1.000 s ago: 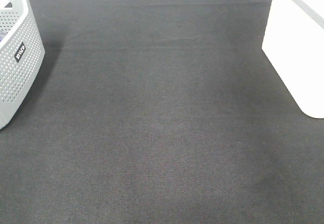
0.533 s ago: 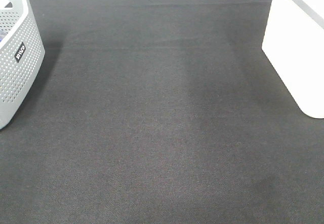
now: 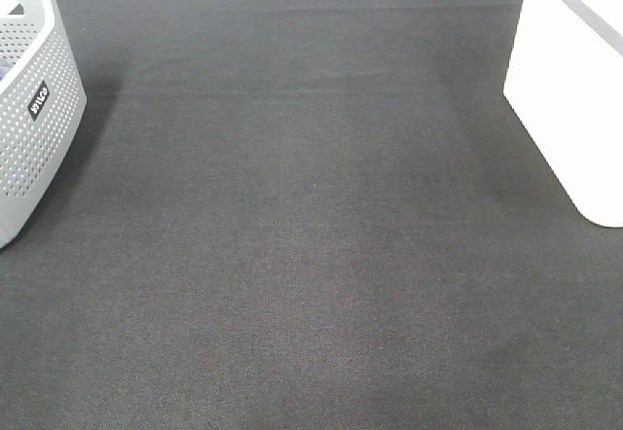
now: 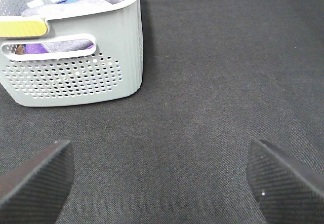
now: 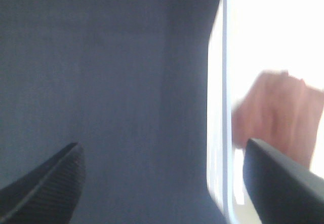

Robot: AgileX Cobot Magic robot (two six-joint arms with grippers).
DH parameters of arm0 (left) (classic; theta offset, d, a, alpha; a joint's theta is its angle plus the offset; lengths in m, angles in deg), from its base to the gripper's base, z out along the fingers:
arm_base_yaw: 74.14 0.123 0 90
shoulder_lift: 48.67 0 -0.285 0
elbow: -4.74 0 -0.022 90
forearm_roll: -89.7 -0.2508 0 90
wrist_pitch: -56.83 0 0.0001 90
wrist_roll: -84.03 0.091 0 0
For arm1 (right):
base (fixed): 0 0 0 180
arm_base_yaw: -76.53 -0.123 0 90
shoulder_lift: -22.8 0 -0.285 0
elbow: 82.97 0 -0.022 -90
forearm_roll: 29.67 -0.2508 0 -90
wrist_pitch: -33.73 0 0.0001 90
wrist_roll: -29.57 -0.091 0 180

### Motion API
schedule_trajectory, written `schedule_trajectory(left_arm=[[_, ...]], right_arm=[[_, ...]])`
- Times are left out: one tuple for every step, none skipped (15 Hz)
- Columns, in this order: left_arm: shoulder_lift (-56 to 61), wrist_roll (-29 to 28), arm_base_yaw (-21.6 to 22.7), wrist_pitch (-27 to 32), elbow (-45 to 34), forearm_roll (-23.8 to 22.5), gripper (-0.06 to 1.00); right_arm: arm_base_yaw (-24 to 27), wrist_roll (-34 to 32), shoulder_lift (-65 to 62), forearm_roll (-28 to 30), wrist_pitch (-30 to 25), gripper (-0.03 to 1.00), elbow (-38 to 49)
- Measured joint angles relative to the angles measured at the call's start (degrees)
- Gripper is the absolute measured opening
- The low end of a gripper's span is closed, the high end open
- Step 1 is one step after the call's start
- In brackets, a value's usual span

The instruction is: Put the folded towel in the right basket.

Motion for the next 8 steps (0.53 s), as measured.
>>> schedule_trajectory(left_arm=[[0.00,0.00,0.00,0.00,0.00,0.00,0.87],[0.00,0.00,0.00,0.00,0.00,0.00,0.87],[0.00,0.00,0.00,0.00,0.00,0.00,0.87],[0.00,0.00,0.00,0.00,0.00,0.00,0.87],[0.00,0.00,0.00,0.00,0.00,0.00,0.87],[0.00,0.00,0.00,0.00,0.00,0.00,0.87],[0.00,0.00,0.00,0.00,0.00,0.00,0.87],[0.00,0.00,0.00,0.00,0.00,0.00,0.87]], right_arm=[[0.00,0.00,-3.90,0.00,0.06,0.80,5.73],[0.00,0.00,-7.85,0.00,0.06,0.80,12.38],[0.00,0.00,-12.43,0.00,0.06,0.80,19.25],[0.00,0.00,-17.25,0.00,0.06,0.80,25.38],[0.00,0.00,-21.60,0.00,0.06,0.80,31.34],[0.00,0.00,-25.95,0.00,0.06,0.80,37.76],[0.00,0.00,-30.65,0.00,0.06,0.80,43.32],[0.00,0.00,-34.95,0.00,0.06,0.80,48.59]])
